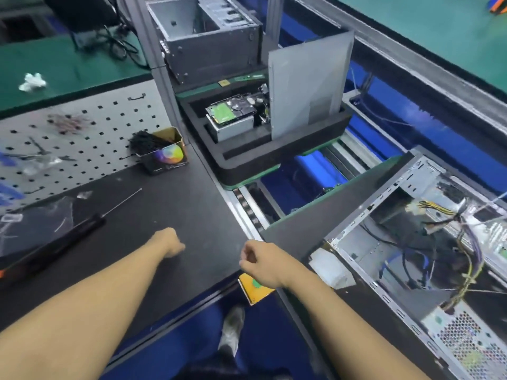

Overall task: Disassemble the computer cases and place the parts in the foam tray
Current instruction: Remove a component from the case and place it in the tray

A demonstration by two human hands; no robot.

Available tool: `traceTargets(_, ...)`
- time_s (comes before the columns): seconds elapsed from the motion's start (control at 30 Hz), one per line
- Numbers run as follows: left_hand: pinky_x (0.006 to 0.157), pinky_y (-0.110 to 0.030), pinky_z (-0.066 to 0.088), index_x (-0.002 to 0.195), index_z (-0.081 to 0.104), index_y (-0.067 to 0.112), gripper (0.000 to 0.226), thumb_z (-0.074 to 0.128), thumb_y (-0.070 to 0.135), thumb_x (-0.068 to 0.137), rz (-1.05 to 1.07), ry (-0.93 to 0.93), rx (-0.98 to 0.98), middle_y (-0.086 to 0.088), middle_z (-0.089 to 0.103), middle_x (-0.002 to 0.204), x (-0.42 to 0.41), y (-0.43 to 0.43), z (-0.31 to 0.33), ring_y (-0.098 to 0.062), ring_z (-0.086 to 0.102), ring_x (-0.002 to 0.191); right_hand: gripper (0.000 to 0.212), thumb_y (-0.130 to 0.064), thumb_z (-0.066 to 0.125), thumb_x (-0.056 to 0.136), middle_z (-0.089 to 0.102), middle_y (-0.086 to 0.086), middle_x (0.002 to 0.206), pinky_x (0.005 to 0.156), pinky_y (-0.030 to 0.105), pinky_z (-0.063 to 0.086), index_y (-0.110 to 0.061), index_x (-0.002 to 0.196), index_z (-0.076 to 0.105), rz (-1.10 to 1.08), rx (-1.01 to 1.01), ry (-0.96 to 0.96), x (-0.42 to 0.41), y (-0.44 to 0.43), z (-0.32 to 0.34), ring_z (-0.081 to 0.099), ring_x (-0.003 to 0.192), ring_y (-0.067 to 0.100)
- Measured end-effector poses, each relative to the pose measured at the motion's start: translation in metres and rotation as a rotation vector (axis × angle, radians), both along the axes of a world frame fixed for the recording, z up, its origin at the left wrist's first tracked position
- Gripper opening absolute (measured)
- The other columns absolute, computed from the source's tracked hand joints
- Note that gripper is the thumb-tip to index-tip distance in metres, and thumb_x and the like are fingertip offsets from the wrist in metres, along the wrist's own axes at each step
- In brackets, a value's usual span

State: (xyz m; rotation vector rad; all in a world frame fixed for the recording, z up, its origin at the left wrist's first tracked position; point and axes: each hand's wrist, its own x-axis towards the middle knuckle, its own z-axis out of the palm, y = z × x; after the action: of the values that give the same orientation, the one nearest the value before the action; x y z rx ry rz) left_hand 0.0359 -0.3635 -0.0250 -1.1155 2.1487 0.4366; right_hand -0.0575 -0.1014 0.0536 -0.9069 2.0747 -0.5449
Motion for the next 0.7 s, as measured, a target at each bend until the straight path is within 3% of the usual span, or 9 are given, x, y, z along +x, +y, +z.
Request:
traceTargets(0.07,0.083,-0.027,0.05,0.119,0.066,0.005,0.037,0.059,0.031,0.094,0.016,-0.03,0.034,-0.012,0.068,0.12,0.012,-0.005,0.0,-0.029,0.064,0.112,0.006,-0.03,0.052,0.095,0.063,-0.007,0.094,0.081,0.033,0.048,-0.025,0.093,0.053,0.027,0.014,-0.026,0.006,-0.01,-0.009,0.059,0.09,0.019)
traceTargets(0.2,0.049,-0.021,0.045,0.107,0.068,0.005,0.027,0.061,0.026,0.093,0.129,-0.123,0.158,-0.009,0.074,0.101,0.048,-0.017,0.0,-0.022,0.073,0.083,0.005,-0.029,0.051,0.095,0.065,-0.003,0.102,0.086,0.033,0.047,-0.025,0.097,0.054,0.11,0.063,-0.031,0.021,-0.03,-0.024,0.06,0.098,0.022)
traceTargets(0.3,0.049,-0.022,0.044,0.105,0.065,0.005,0.022,0.06,0.024,0.095,0.214,-0.174,0.199,-0.007,0.073,0.109,0.077,-0.026,0.004,-0.02,0.067,0.075,0.005,-0.03,0.051,0.095,0.067,-0.002,0.104,0.071,0.025,0.038,-0.026,0.098,0.054,0.17,0.077,-0.026,0.035,-0.043,-0.029,0.057,0.094,0.019)
traceTargets(0.4,0.055,-0.024,0.048,0.123,0.059,0.005,0.034,0.059,0.026,0.096,0.276,-0.179,0.208,-0.003,0.073,0.112,0.103,-0.028,0.009,-0.018,0.066,0.079,0.006,-0.027,0.052,0.095,0.068,0.002,0.109,0.078,0.027,0.041,-0.024,0.099,0.057,0.211,0.073,-0.042,0.049,-0.051,-0.033,0.06,0.099,0.022)
traceTargets(0.47,0.061,-0.026,0.05,0.146,0.038,0.004,0.057,0.058,0.026,0.098,0.335,-0.175,0.226,-0.001,0.071,0.108,0.12,-0.026,0.011,-0.019,0.068,0.087,0.005,-0.027,0.053,0.095,0.068,0.004,0.11,0.085,0.03,0.045,-0.024,0.098,0.056,0.25,0.078,-0.048,0.058,-0.054,-0.036,0.06,0.101,0.024)
traceTargets(0.5,0.06,-0.026,0.049,0.147,0.035,0.003,0.059,0.058,0.026,0.098,0.36,-0.169,0.235,-0.001,0.07,0.107,0.129,-0.023,0.012,-0.02,0.069,0.091,0.006,-0.027,0.053,0.095,0.068,0.004,0.11,0.087,0.031,0.046,-0.024,0.098,0.056,0.273,0.082,-0.049,0.063,-0.054,-0.039,0.06,0.101,0.024)
traceTargets(0.57,0.057,-0.026,0.048,0.138,0.047,0.002,0.049,0.058,0.025,0.097,0.391,-0.156,0.245,-0.002,0.071,0.112,0.147,-0.018,0.01,-0.021,0.07,0.093,0.008,-0.027,0.053,0.094,0.068,0.003,0.109,0.089,0.033,0.048,-0.023,0.099,0.058,0.316,0.091,-0.054,0.072,-0.053,-0.044,0.061,0.1,0.023)
traceTargets(0.7,0.051,-0.024,0.045,0.113,0.061,0.005,0.026,0.059,0.024,0.095,0.442,-0.133,0.24,-0.005,0.073,0.113,0.186,-0.001,0.005,-0.021,0.065,0.079,0.01,-0.024,0.054,0.095,0.068,-0.004,0.098,0.083,0.027,0.046,-0.02,0.099,0.061,0.392,0.111,-0.063,0.091,-0.048,-0.057,0.061,0.094,0.017)
